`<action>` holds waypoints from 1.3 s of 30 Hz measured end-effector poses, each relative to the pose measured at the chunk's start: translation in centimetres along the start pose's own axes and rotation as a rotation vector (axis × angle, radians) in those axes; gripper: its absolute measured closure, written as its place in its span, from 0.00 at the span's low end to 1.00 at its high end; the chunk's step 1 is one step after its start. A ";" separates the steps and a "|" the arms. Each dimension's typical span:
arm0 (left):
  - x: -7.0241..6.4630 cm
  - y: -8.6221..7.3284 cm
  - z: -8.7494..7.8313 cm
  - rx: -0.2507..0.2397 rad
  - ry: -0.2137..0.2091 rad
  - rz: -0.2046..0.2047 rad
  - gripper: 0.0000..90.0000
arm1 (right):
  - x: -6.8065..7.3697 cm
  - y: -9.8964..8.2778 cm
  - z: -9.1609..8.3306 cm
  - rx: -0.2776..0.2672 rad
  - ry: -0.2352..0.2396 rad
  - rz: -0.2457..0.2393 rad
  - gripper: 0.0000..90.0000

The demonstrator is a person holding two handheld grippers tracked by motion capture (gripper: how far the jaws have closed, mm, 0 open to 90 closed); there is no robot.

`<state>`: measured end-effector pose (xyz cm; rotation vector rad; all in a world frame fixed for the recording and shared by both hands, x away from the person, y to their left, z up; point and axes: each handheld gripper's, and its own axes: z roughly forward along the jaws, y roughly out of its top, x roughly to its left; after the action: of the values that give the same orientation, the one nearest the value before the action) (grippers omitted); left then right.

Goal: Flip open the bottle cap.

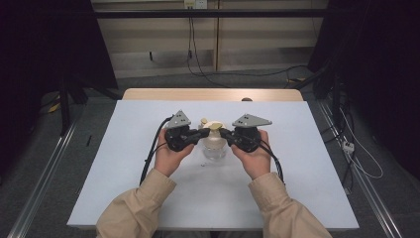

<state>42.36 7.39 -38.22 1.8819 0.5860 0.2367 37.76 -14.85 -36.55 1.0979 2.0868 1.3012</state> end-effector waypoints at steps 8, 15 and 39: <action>0.0 0.0 0.0 -0.002 0.000 0.000 1.00 | 0.0 0.3 0.0 -0.008 0.001 0.002 1.00; 0.0 0.0 0.0 -0.002 0.002 0.001 1.00 | 0.1 0.5 0.1 -0.013 0.000 0.002 1.00; -0.1 -0.1 0.0 -0.004 0.004 0.000 1.00 | 0.0 1.1 0.4 -0.014 -0.007 -0.004 1.00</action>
<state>42.29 7.41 -38.28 1.8775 0.5880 0.2415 38.44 -14.41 -35.75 1.0906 2.0706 1.3070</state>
